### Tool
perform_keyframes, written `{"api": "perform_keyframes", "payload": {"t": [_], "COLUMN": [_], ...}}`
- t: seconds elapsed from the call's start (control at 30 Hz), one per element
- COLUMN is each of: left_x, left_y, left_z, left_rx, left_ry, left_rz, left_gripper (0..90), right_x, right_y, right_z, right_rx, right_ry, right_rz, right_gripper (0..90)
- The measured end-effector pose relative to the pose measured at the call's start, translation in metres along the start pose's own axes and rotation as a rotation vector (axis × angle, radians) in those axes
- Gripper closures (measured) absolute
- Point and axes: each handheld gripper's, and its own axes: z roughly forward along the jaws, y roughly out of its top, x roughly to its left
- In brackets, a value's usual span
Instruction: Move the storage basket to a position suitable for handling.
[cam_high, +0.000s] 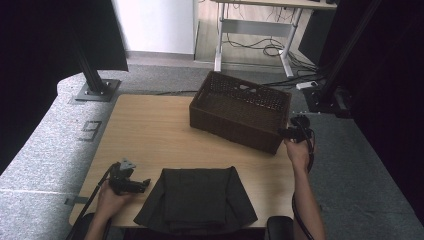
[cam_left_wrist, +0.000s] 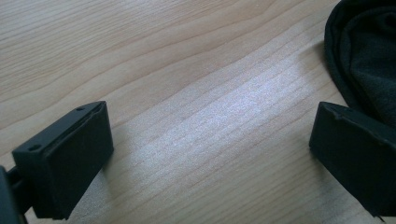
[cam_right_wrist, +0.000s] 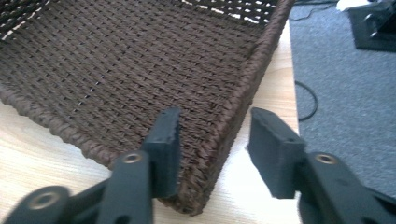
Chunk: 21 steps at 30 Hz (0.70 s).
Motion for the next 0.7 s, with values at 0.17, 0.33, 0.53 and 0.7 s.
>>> {"api": "perform_keyframes", "payload": {"t": [0.17,0.33,0.53,0.7], "left_x": [0.000,0.000,0.000,0.000], "left_y": [0.000,0.000,0.000,0.000], "left_z": [0.000,0.000,0.000,0.000], "left_rx": [0.000,0.000,0.000,0.000], "left_ry": [0.000,0.000,0.000,0.000], "left_rz": [0.000,0.000,0.000,0.000], "left_gripper": [0.0,0.0,0.0,0.0], "right_x": [0.004,0.006,0.010,0.015], "right_y": [0.000,-0.005,-0.009,-0.011], "right_z": [0.002,-0.001,-0.004,-0.006], "right_rx": [0.025,0.030,0.038,0.042], "right_ry": [-0.010,0.022,0.035,0.044], "right_rz": [0.006,0.001,-0.008,-0.031], "right_gripper": [65.8,65.7,65.4,65.1]}}
